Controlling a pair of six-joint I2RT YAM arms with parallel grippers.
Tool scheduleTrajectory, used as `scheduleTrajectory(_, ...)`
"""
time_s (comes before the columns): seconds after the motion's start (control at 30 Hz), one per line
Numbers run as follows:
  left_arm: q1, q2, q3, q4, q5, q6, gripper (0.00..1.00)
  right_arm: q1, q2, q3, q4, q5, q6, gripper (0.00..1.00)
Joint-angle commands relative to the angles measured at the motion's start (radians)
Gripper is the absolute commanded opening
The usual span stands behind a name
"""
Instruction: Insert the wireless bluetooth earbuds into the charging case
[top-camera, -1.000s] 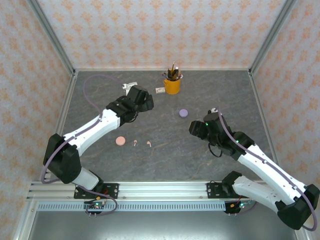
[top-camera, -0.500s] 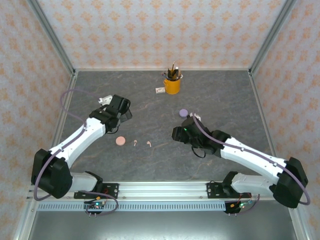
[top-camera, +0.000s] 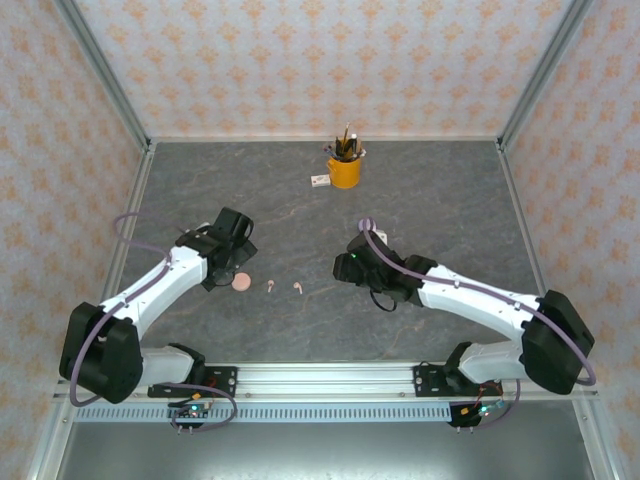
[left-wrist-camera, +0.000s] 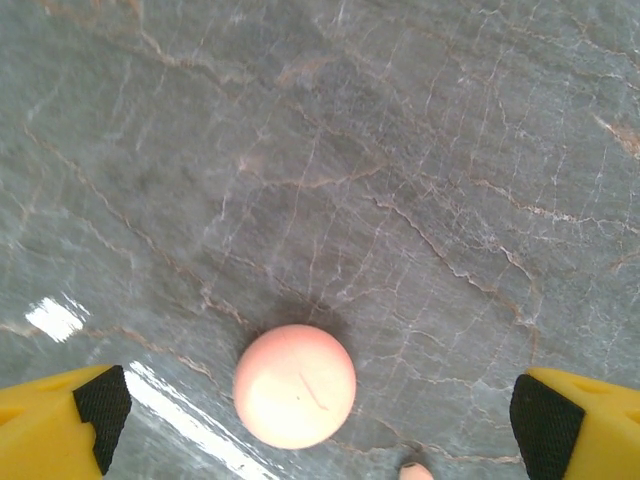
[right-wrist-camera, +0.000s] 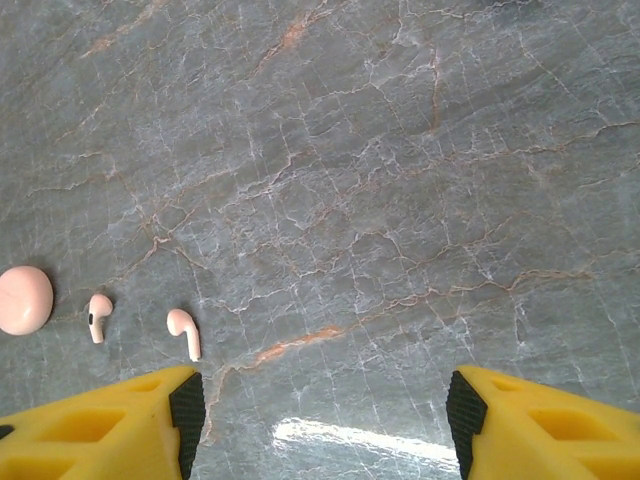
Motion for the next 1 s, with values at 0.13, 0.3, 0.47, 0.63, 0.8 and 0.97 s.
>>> scheduleTrajectory(0.13,0.005,0.067,-0.012,-0.015,0.058,-0.256,1.00,0.007,0.005,0.044,-0.005,0.032,-0.007,0.67)
scheduleTrajectory(0.3,0.005,0.096,-0.032,-0.006,0.055,-0.347,1.00,0.006,-0.013,0.057,-0.030,0.047,-0.011,0.67)
scheduleTrajectory(0.47,0.007,0.161,-0.057,0.083,0.106,-0.372,1.00,0.007,-0.033,0.076,-0.063,0.069,-0.023,0.67)
scheduleTrajectory(0.63,0.007,0.236,-0.052,0.150,0.143,-0.365,1.00,0.006,-0.050,0.086,-0.097,0.093,-0.033,0.67)
scheduleTrajectory(0.8,0.006,0.262,-0.055,0.165,0.135,-0.370,1.00,0.006,-0.068,0.078,-0.112,0.112,-0.036,0.67)
scheduleTrajectory(0.97,0.009,0.276,-0.062,0.171,0.134,-0.387,0.99,0.006,-0.073,0.075,-0.122,0.121,-0.036,0.67)
